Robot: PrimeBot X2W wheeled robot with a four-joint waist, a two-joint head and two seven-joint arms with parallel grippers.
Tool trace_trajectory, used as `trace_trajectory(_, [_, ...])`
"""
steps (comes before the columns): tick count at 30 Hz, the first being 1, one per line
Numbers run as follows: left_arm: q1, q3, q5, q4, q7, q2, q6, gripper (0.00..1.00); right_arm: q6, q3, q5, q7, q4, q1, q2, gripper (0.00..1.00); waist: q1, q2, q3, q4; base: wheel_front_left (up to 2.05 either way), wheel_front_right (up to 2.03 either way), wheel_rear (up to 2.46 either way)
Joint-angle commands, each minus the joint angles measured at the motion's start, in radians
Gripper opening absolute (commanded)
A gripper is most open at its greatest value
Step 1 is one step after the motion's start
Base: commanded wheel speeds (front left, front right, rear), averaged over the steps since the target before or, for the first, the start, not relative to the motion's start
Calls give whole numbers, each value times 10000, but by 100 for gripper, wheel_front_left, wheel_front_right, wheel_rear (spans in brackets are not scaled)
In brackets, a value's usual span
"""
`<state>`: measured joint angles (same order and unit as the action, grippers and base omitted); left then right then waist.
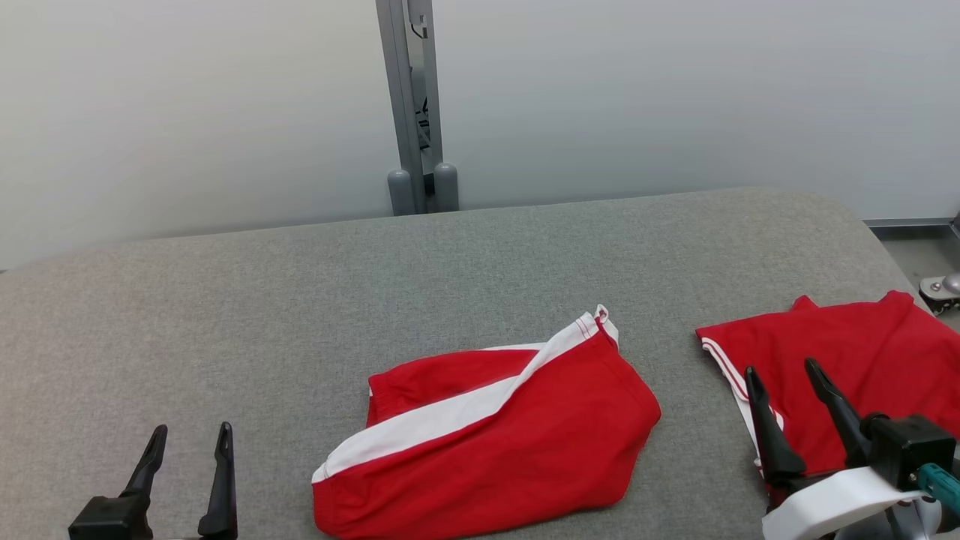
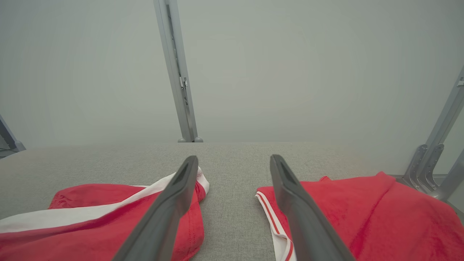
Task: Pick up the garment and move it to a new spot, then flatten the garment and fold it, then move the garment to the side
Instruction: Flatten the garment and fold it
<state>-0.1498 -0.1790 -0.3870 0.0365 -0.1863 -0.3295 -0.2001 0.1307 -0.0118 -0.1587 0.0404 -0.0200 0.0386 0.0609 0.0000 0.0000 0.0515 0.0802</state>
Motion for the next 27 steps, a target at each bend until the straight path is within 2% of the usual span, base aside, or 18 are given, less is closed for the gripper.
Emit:
trace_trajectory(1, [-52, -24, 45, -47, 57, -48, -85, 100, 2, 20, 4, -37, 34, 66, 51, 100, 0, 0, -3, -14, 0, 0, 0])
trace_trajectory(17, [331, -169, -162, -51, 275, 122, -148, 100, 2, 142, -46, -63, 151, 138, -5, 100, 0, 0, -113, -364, 0, 0, 0])
trace_trajectory(23, [702, -928, -609, 588, 1324, 428, 492, 100, 2, -3, -57, -160, 160, 67, -14, 100, 0, 0, -190, -500, 0, 0, 0])
trace_trajectory(24, [796, -1203, -878, 889, 1812, 506, 834, 100, 2, -68, -62, -189, 168, 11, -16, 100, 0, 0, -249, -494, 0, 0, 0])
trace_trajectory(27, [1012, -1477, -1233, 1366, 2314, 584, 1342, 100, 2, -151, -72, -201, 171, -47, -20, 100, 0, 0, -378, -440, 0, 0, 0])
